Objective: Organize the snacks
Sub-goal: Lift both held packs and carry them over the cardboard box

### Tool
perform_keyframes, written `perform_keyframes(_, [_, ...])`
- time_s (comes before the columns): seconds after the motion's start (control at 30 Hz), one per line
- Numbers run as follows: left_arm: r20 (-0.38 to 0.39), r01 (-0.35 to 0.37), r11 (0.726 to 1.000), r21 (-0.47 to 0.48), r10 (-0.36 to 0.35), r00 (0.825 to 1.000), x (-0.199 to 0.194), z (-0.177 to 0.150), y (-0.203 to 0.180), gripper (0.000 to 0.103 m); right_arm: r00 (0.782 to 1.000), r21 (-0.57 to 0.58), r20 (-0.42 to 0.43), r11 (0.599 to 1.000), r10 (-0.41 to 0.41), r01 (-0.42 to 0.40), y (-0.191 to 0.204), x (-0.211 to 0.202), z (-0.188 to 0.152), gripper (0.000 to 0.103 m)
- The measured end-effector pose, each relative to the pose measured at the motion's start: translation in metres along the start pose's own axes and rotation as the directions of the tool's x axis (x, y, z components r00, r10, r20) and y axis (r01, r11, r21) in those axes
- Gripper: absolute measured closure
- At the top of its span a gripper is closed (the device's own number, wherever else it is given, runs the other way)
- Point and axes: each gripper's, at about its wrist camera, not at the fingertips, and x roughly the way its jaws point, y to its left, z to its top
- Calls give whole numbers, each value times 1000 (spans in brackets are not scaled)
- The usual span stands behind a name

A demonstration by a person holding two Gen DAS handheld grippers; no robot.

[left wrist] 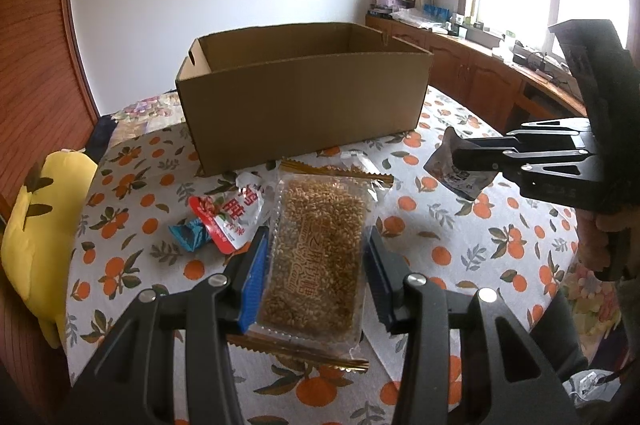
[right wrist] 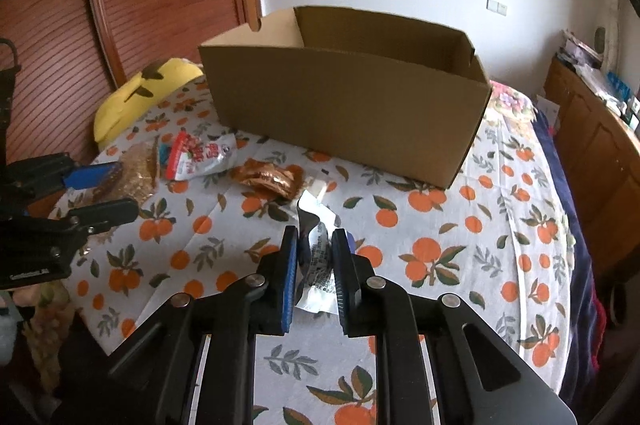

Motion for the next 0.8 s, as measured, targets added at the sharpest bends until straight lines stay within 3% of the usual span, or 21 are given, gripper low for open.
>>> perform_keyframes(0.8, [76,-12,1000,-12,12,997,-1,43,12,58,997,-57,79,998,17,-12,-4,-30,35,88])
